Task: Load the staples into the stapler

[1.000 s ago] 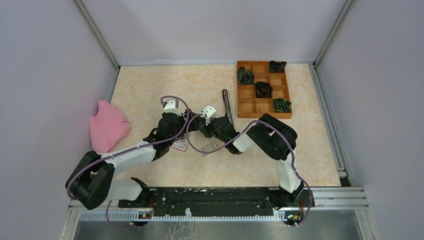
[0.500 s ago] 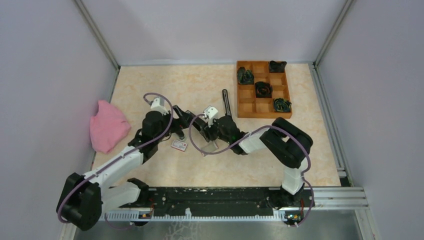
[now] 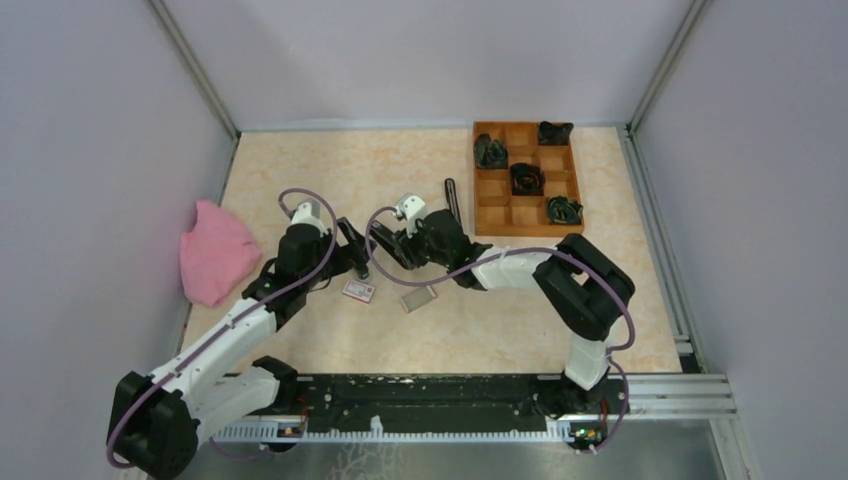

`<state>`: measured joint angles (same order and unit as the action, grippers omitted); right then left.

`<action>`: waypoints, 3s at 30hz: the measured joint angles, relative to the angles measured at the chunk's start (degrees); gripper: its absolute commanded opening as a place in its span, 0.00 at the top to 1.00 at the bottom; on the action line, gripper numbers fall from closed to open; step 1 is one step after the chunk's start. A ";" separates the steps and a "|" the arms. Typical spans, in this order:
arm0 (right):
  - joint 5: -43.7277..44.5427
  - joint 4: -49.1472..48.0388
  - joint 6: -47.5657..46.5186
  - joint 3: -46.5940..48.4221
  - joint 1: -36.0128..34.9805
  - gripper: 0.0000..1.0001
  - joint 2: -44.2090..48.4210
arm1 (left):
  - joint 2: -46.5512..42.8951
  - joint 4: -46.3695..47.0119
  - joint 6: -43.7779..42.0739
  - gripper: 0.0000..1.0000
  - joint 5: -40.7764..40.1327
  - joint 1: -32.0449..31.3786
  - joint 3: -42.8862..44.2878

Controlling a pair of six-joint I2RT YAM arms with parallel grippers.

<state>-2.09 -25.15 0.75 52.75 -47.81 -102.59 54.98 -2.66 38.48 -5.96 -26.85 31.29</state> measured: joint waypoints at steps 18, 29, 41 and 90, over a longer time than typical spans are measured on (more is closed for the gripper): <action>0.17 3.76 -1.20 4.42 0.07 0.79 -4.11 | 0.09 -2.47 -0.13 0.03 -0.15 0.24 0.02; 0.48 4.13 -1.14 4.92 0.07 0.80 -5.22 | 0.90 -2.43 -0.09 0.03 0.57 0.28 0.02; 0.04 7.61 -1.01 8.68 -0.20 0.79 -6.64 | -1.86 -4.20 0.72 0.03 -0.85 0.79 0.90; 21.20 20.13 12.35 -2.86 2.40 0.44 11.04 | 9.22 -1.46 1.81 0.03 6.38 1.03 10.27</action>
<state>19.11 -5.02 13.10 49.89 -45.41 -91.55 64.20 -4.12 40.29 0.43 -25.82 41.56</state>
